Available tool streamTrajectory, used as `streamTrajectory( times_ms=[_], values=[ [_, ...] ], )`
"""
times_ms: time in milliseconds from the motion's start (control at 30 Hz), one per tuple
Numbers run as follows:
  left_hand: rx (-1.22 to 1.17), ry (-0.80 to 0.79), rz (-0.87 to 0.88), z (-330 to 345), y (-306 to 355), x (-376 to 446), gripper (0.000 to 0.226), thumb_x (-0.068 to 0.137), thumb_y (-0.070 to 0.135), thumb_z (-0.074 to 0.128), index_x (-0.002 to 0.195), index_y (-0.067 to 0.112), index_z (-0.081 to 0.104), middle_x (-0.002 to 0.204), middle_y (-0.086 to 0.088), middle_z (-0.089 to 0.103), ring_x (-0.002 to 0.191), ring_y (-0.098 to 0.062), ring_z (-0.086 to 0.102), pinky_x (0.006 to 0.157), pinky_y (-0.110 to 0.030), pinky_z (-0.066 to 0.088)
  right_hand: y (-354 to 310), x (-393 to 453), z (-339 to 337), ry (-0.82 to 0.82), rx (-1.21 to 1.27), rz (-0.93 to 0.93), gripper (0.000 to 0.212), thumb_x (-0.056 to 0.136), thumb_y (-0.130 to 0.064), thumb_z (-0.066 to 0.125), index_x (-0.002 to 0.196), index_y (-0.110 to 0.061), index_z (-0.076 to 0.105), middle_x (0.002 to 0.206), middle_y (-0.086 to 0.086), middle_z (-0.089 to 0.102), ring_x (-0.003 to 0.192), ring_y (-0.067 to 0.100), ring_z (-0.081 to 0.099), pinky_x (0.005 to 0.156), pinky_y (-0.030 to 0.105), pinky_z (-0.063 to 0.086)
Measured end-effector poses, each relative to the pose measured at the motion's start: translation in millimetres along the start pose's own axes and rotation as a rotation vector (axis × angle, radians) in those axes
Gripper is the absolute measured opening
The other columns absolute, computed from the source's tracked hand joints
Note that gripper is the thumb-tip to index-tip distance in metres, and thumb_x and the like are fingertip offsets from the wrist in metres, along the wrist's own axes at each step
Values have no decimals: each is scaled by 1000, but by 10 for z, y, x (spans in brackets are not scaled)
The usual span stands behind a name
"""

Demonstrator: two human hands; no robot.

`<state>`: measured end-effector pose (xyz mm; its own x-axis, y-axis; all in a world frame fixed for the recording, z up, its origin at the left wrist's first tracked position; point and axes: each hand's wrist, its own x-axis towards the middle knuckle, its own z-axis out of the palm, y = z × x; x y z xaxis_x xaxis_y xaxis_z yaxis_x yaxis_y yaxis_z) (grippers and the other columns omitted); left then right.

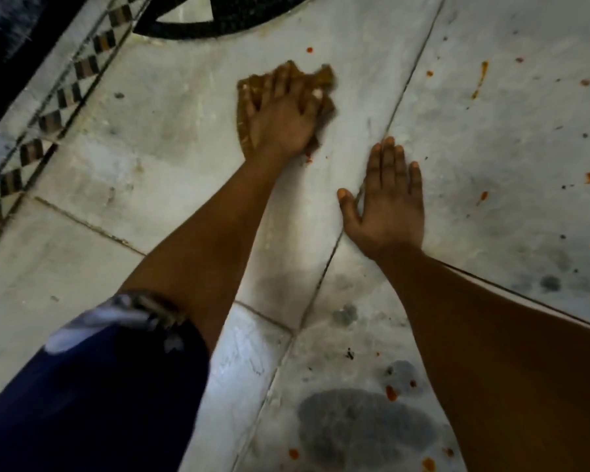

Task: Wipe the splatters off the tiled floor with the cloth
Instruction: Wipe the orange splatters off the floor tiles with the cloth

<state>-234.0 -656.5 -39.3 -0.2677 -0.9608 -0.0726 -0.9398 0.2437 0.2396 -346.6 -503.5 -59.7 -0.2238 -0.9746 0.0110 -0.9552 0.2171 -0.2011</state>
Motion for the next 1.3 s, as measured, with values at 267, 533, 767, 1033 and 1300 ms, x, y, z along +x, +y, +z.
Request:
streamTrajectory(
  times_ms=[267, 533, 767, 1033, 1300],
  values=[
    [104, -8, 84, -49, -256, 1, 63, 92, 60, 25, 148, 31, 22, 159, -3, 11, 146, -26, 5, 115, -52, -3, -4, 1, -11, -23, 5, 1, 80, 87, -53, 15, 149, -3, 8, 158, 15, 7, 146, 26, 6, 118, 40, 1],
    [134, -59, 385, 24, -256, -543, 64, 87, 62, 26, 145, 37, 27, 158, 0, 14, 145, -22, 8, 114, -49, -3, -5, 1, -27, -41, 9, -5, 79, 86, -51, 9, 149, -3, 7, 158, 16, 6, 146, 25, 4, 118, 39, -2],
    [42, -8, 126, 37, -80, -168, 59, 93, 57, 26, 147, 33, 25, 159, -3, 10, 146, -25, 3, 114, -54, -5, -13, 3, -39, -58, -3, 0, 72, 90, -43, 14, 149, -3, 3, 158, 14, 0, 146, 24, 0, 117, 38, -6],
    [115, 41, 91, -40, -523, -704, 58, 91, 57, 27, 144, 33, 31, 157, -2, 20, 144, -23, 14, 114, -51, 2, -10, 3, -24, -42, 13, 0, 68, 92, -38, 18, 149, -3, 5, 158, 15, 3, 146, 25, 2, 117, 39, -4],
    [128, 37, 233, 145, -158, -970, 63, 88, 60, 21, 144, 33, 33, 156, -3, 22, 144, -24, 16, 115, -50, 2, -52, 10, -48, -9, 10, 7, 71, 89, -40, 15, 148, -1, 14, 156, 18, 11, 145, 27, 10, 116, 41, 0]
  ],
)
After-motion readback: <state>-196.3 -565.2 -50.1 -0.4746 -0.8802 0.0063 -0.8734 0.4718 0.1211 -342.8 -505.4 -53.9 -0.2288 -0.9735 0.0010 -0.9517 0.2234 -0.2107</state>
